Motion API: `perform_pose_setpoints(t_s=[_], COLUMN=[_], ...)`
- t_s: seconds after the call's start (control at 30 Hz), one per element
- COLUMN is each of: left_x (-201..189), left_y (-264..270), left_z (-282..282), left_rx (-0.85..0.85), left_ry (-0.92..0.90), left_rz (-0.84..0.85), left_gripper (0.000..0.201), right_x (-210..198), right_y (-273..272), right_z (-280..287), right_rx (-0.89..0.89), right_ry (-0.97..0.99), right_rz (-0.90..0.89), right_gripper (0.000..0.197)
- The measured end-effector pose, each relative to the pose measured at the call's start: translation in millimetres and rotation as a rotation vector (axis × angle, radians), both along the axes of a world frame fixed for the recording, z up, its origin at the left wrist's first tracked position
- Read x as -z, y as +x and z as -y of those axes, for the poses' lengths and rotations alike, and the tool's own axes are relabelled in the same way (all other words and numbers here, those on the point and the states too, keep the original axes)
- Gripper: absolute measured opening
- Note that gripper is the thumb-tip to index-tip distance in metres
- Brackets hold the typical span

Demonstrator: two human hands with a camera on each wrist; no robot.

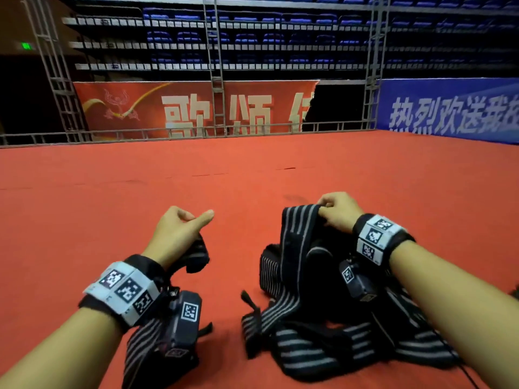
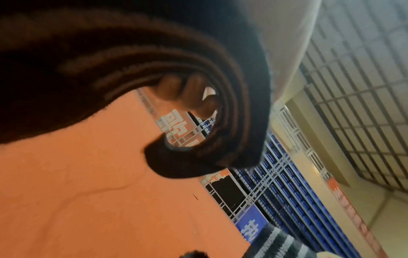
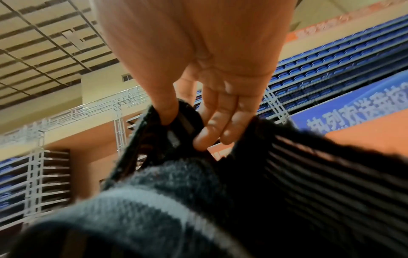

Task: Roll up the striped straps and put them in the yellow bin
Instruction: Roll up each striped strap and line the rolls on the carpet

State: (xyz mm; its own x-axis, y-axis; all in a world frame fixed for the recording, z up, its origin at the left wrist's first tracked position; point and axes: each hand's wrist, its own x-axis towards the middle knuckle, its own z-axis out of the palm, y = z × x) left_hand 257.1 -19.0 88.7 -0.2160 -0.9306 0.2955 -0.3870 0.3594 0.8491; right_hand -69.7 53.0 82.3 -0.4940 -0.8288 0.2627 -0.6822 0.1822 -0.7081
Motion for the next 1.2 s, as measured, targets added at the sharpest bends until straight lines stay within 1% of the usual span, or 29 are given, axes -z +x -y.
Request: perform_pose_setpoints(t_s=[0.03, 0.1, 0.13, 0.2, 0.23, 0.27, 0.3, 0.37, 0.4, 0.43, 0.47, 0.5, 0.53, 0.57, 0.63, 0.7, 0.77, 0.8, 0.87, 0.9, 0.93, 0.97, 1.0, 1.03, 1.07, 1.1, 1.13, 1.17, 1.2], left_x=[-1, -4, -4, 0, 4, 9, 13, 20, 23, 27, 30, 32, 32, 32, 27, 21, 14, 10, 1, -4, -10, -16, -19, -20, -19, -17, -16, -14, -13], left_y=[-4, -19, -31, -58, -71, -85, -97, -117, -123, -127, -130, -130, -130, -128, -123, -115, -105, -99, -83, -73, -62, -52, -43, -38, -35, -35, -36, -37, -37], left_z=[-5, -18, -25, -34, -36, -38, -39, -42, -44, -44, -42, -41, -39, -37, -31, -26, -25, -25, -22, -19, -17, -15, -15, -15, -16, -18, -20, -23, -25], left_rx=[0.037, 0.173, 0.239, 0.33, 0.338, 0.333, 0.332, 0.342, 0.353, 0.365, 0.375, 0.382, 0.385, 0.384, 0.373, 0.36, 0.353, 0.338, 0.283, 0.251, 0.222, 0.208, 0.204, 0.206, 0.207, 0.208, 0.215, 0.225, 0.232], left_ry=[-0.023, -0.062, -0.095, -0.196, -0.26, -0.318, -0.361, -0.412, -0.421, -0.425, -0.426, -0.432, -0.44, -0.455, -0.477, -0.484, -0.492, -0.488, -0.494, -0.495, -0.481, -0.465, -0.444, -0.433, -0.431, -0.432, -0.436, -0.442, -0.445], left_rz=[0.044, 0.195, 0.281, 0.493, 0.623, 0.745, 0.832, 0.899, 0.893, 0.872, 0.845, 0.814, 0.786, 0.757, 0.708, 0.653, 0.58, 0.516, 0.333, 0.258, 0.212, 0.193, 0.196, 0.211, 0.222, 0.226, 0.222, 0.211, 0.201], left_gripper=[0.041, 0.041, 0.047, 0.067, 0.074, 0.074, 0.067, 0.043, 0.033, 0.026, 0.022, 0.019, 0.018, 0.018, 0.018, 0.017, 0.02, 0.024, 0.025, 0.021, 0.015, 0.008, 0.007, 0.007, 0.005, 0.003, 0.002, 0.003, 0.004], right_x=[11, 26, 31, 38, 43, 46, 49, 54, 55, 57, 58, 58, 57, 57, 58, 59, 61, 62, 68, 73, 78, 79, 77, 73, 64, 52, 41, 32, 25], right_y=[7, 23, 32, 50, 55, 58, 58, 50, 44, 37, 30, 24, 19, 16, 14, 16, 13, 8, -9, -19, -26, -29, -26, -17, 1, 23, 48, 71, 92], right_z=[-3, -12, -18, -33, -38, -44, -48, -55, -58, -59, -59, -58, -55, -51, -42, -36, -31, -32, -39, -44, -50, -54, -58, -61, -64, -65, -65, -64, -60], right_rx=[-0.034, -0.079, -0.113, -0.203, -0.245, -0.283, -0.308, -0.332, -0.318, -0.281, -0.228, -0.169, -0.123, -0.1, -0.097, -0.118, -0.096, -0.069, 0.011, 0.067, 0.124, 0.168, 0.19, 0.174, 0.119, 0.021, -0.098, -0.211, -0.3], right_ry=[-0.029, -0.106, -0.138, -0.16, -0.159, -0.162, -0.163, -0.19, -0.199, -0.177, -0.115, -0.012, 0.105, 0.209, 0.309, 0.306, 0.295, 0.332, 0.5, 0.586, 0.648, 0.649, 0.574, 0.414, 0.206, 0.019, -0.087, -0.109, -0.085], right_rz=[0.048, 0.067, 0.052, -0.029, -0.073, -0.102, -0.121, -0.171, -0.245, -0.368, -0.514, -0.648, -0.753, -0.818, -0.884, -0.889, -0.891, -0.898, -0.865, -0.818, -0.768, -0.734, -0.726, -0.701, -0.631, -0.503, -0.364, -0.257, -0.175], right_gripper=[0.021, 0.016, 0.015, 0.012, 0.01, 0.008, 0.009, 0.014, 0.018, 0.027, 0.038, 0.047, 0.053, 0.053, 0.042, 0.033, 0.031, 0.032, 0.037, 0.039, 0.041, 0.042, 0.044, 0.047, 0.052, 0.059, 0.066, 0.069, 0.066])
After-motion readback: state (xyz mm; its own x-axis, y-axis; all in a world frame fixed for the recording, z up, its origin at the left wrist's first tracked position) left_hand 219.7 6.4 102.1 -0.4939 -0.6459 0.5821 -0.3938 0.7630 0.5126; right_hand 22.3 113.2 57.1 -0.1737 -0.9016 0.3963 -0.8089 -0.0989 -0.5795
